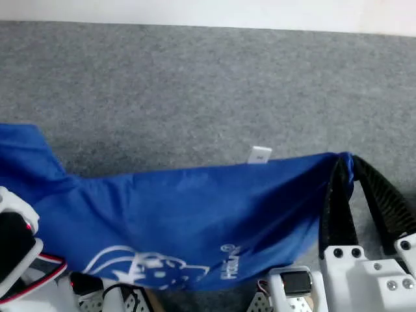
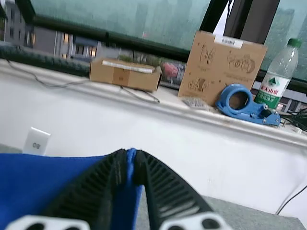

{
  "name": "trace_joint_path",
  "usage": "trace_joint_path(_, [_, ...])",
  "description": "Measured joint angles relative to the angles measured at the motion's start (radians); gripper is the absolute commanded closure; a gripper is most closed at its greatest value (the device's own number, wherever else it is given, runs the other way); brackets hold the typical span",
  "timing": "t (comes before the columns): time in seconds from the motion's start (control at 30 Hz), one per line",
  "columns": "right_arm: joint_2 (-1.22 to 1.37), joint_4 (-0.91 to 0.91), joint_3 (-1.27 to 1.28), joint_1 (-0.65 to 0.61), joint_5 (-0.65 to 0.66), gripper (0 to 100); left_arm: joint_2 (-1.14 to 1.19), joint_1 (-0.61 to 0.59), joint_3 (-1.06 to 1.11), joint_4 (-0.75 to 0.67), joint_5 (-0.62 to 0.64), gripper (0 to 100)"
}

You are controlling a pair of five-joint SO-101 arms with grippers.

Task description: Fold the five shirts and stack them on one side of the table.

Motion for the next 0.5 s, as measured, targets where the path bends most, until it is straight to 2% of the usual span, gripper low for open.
trace_joint_path(0.2, [0.000,0.002,0.003,0.025,0.006,99.1,0.000,-0.069,0.009,0.000,0.000,99])
trace_joint_path(0.33, [-0.003,-0.023,0.098,0.068,0.006,99.1,0.000,-0.091,0.089,0.000,0.000,99])
trace_joint_path(0.5, [-0.003,-0.132,0.308,0.072,0.006,99.1,0.002,-0.091,0.265,-0.109,0.000,99])
